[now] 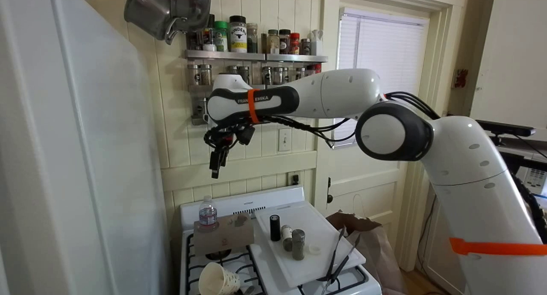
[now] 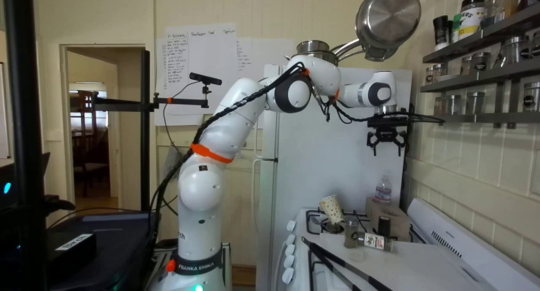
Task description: Put the water bottle in the box.
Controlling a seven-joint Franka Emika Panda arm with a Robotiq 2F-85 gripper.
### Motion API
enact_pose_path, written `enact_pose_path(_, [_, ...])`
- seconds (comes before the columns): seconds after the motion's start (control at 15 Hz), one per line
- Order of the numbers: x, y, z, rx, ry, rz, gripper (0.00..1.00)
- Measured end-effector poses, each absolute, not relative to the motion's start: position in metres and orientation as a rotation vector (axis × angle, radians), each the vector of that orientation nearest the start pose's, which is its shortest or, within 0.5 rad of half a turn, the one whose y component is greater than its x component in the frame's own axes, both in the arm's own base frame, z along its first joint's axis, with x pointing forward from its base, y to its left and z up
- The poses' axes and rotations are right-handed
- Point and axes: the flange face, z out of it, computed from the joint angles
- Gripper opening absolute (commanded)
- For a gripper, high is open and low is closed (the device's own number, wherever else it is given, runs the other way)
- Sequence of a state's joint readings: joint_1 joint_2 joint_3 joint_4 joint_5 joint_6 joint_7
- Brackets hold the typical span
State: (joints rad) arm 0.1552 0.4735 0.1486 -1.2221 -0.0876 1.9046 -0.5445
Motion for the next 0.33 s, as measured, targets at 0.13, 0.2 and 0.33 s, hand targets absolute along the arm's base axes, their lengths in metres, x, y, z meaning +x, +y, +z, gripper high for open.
enact_pose_path(0.13, [0.668,0.184,0.543,-2.963,-1.236,-0.204,1.00])
enact_pose_path(0.2, [0.653,0.188,0.549,-2.987,-1.199,-0.128,1.00])
enact_pose_path(0.33, [0.622,0.202,0.555,-3.026,-1.110,0.023,1.00])
